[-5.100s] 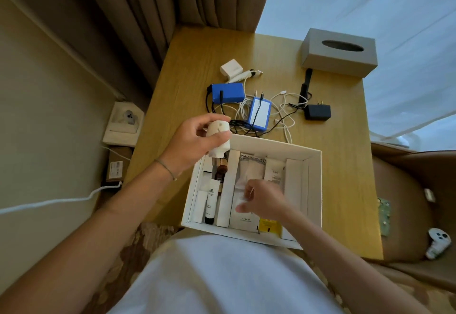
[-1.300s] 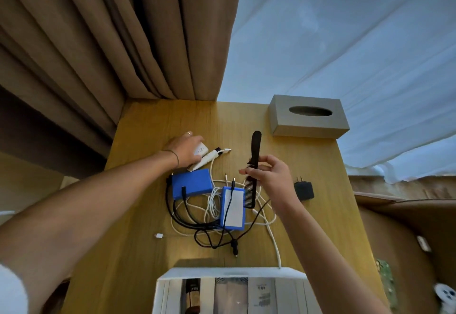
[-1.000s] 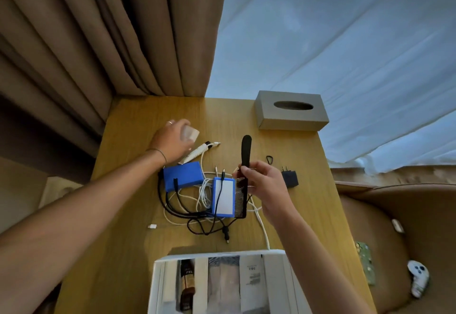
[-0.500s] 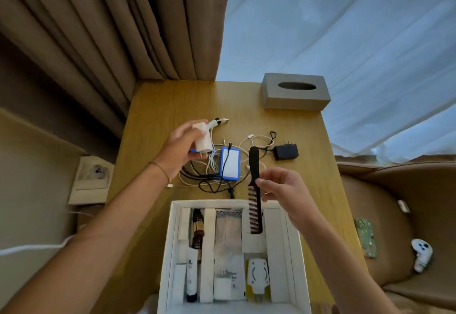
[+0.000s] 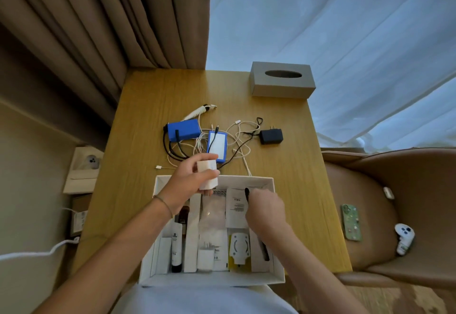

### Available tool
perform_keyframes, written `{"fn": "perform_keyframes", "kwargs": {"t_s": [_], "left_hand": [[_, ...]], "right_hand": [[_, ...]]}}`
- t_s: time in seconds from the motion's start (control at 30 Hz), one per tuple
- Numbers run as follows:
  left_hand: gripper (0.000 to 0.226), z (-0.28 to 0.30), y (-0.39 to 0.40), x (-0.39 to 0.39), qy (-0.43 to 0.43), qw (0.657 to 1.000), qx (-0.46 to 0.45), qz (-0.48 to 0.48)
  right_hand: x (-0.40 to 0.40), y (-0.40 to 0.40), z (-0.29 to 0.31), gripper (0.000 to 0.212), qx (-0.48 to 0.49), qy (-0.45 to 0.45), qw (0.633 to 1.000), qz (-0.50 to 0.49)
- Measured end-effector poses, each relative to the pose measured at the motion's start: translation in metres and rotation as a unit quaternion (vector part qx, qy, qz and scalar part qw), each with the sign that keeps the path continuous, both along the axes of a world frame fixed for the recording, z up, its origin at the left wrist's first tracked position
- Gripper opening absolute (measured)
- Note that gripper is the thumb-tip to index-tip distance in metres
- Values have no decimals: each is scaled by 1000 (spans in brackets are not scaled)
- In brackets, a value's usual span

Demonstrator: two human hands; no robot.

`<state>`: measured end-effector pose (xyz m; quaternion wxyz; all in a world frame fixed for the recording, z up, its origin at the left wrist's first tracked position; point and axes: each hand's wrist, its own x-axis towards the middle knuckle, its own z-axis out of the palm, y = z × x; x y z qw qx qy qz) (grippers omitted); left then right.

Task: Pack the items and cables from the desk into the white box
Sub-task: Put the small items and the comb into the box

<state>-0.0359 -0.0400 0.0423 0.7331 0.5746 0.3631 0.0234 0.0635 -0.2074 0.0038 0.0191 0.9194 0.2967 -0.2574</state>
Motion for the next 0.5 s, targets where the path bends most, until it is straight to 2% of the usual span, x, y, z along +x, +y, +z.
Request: {"fn": "perform_keyframes", "kwargs": {"t_s": [0.1,0.17,0.27,0.4,0.5], "left_hand": [[37,-6,-14,-7,20,999,38,-20],[39,-9,-19,-9,26,997,69,-32],[44,-14,-24,-13,37,996,65,-50],[61,-30,-33,-20,79,989,70,-108],[75,-48,-42,-20,115,974,132,-143]], "right_hand": [[-1,11,-2,1,-61,-22,997,34],[-2,15,-4,4,-93,-32,994,50],[-2,16,-7,8,-120,-33,990,66],[-5,13,2,9,-93,-48,991,78],[-3,1,18,6,-18,-72,996,55]]}}
